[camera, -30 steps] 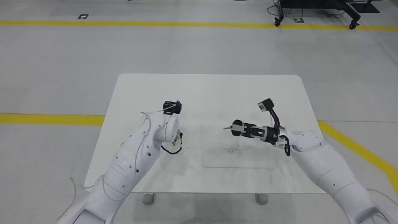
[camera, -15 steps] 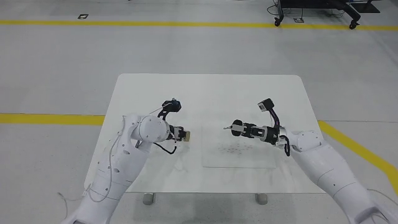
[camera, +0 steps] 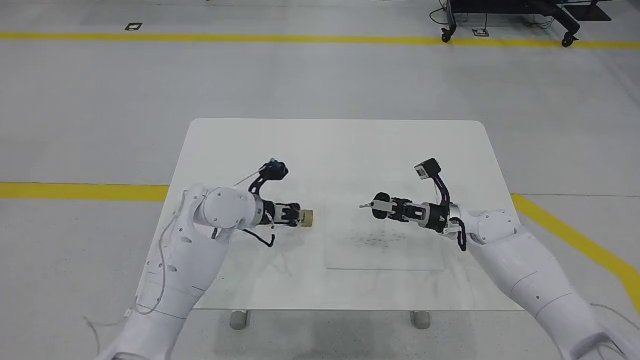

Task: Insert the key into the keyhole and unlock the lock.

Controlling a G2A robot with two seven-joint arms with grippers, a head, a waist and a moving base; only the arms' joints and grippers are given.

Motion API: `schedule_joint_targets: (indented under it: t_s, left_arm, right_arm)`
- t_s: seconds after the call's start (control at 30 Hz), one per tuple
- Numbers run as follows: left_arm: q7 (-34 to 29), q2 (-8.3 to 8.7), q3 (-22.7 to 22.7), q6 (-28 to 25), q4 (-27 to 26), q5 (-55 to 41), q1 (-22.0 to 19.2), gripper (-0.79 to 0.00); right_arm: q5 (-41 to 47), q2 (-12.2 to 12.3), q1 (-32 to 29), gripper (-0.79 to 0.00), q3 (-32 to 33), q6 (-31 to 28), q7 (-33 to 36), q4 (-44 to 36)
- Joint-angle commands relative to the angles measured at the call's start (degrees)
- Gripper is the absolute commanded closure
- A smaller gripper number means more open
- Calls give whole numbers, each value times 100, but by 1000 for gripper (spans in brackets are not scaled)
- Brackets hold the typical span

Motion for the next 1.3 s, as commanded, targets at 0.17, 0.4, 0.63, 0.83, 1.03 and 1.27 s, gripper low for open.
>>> schedule_joint_targets:
  t_s: [0.17,0.4,0.63,0.83,1.03,1.27]
  left_arm:
    - [152,27,-323,-784,573,-1427,-1,0]
    - [-29,-15,-439,-1836,1367,-3331,-82,0]
    - [-696,-146,-150,-2428,2657,-4781,-676,0]
    - [-635,-231,140,-2490,3302,-5424,-930,0]
    - [-757,-219,302,-2367,3661,-5262,-1172,0]
    - [-581,-215,273,-2070,3573,-5427,-1032,0]
  right_arm:
    - [0,0,0,0,0,0,0,0]
    - [0,0,0,0,0,0,0,0]
    - [-207,-5,-1,0,6,158,-176,-158]
    - [-646,-104,92,0,-56,596,-858,-645]
    - [-778,-219,281,0,-206,789,-1123,-595]
    - [-789,-221,271,0,-207,806,-1148,-607]
